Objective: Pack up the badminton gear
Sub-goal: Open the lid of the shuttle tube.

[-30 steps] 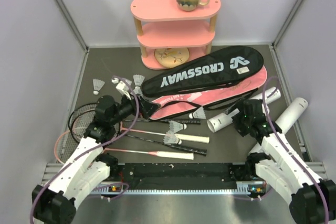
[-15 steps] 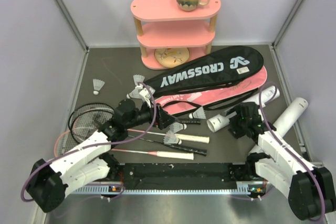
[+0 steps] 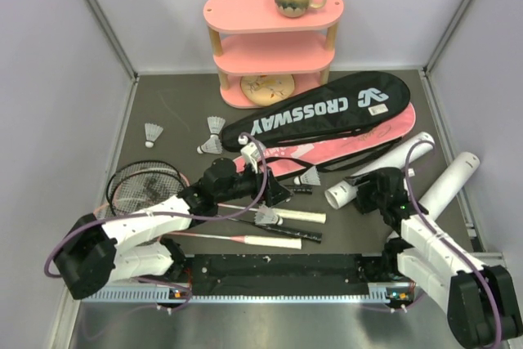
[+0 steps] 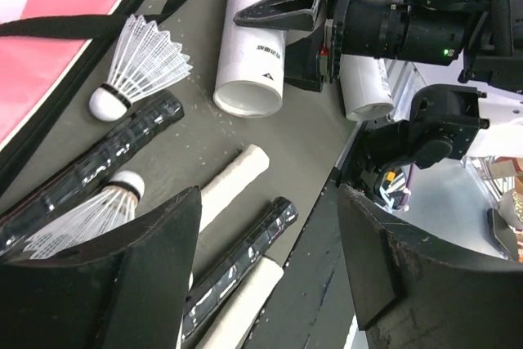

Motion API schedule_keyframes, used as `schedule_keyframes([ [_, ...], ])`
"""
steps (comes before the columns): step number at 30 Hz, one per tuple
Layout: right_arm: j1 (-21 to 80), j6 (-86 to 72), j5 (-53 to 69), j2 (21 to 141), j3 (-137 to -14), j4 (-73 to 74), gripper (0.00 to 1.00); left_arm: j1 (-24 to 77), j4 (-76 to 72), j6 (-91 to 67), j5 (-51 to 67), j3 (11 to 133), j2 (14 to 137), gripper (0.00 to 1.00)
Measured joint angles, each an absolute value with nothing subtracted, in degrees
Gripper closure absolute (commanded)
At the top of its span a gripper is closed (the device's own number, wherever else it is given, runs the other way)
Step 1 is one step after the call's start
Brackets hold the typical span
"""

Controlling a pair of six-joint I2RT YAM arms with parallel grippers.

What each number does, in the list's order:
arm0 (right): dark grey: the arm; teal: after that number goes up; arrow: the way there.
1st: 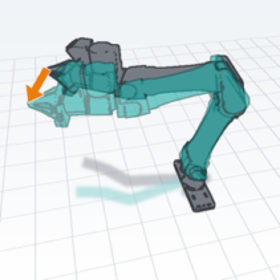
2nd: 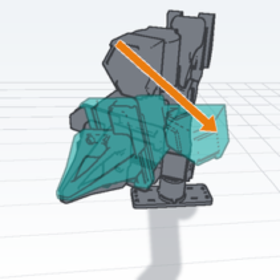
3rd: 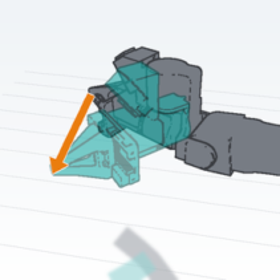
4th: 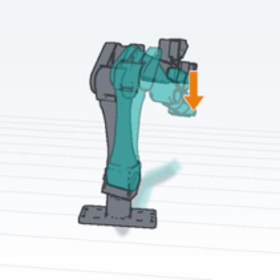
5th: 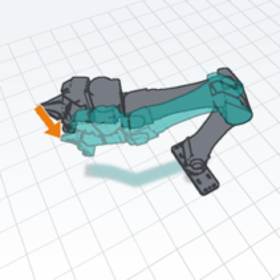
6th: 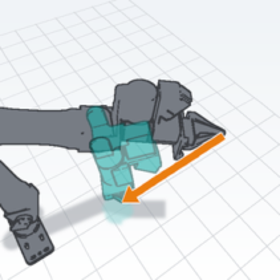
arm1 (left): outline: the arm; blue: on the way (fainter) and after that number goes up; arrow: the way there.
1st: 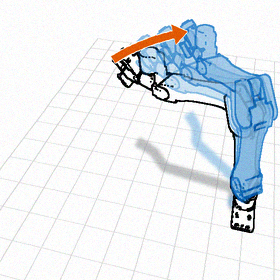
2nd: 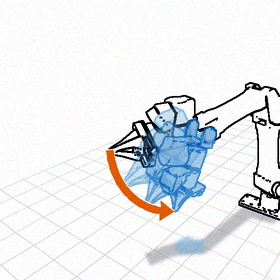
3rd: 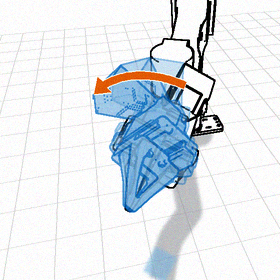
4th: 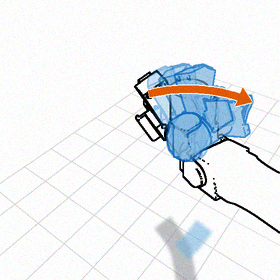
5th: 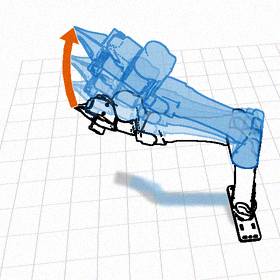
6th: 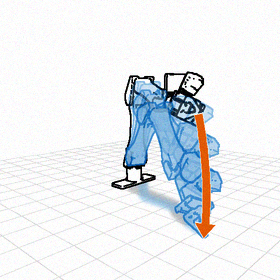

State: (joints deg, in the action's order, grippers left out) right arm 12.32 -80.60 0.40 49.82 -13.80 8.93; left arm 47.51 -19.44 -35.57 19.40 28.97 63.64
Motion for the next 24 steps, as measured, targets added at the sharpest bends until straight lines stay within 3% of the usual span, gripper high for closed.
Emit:
schedule_keyframes([
  [6, 12.08, -83.72, 2.66, 41.06, -12.75, 11.03, 0.55, 50.70, -25.34, -37.71, 17.98, 31.33, 68.95, 0.41],
  [14, 12.08, -90.41, 5.87, 33.69, -12.84, 11.53, 0.58, 53.69, -33.52, -41.21, 17.15, 37.36, 79.11, 0.34],
  [18, 12.08, -92.09, 6.20, 33.56, -12.97, 11.49, 0.58, 56.12, -34.00, -41.67, 16.32, 43.70, 84.75, 0.42],
  [24, 12.08, -93.58, 6.15, 33.80, -13.65, 11.44, 0.58, 58.24, -33.23, -42.26, 13.08, 49.87, 91.29, 0.40],
])
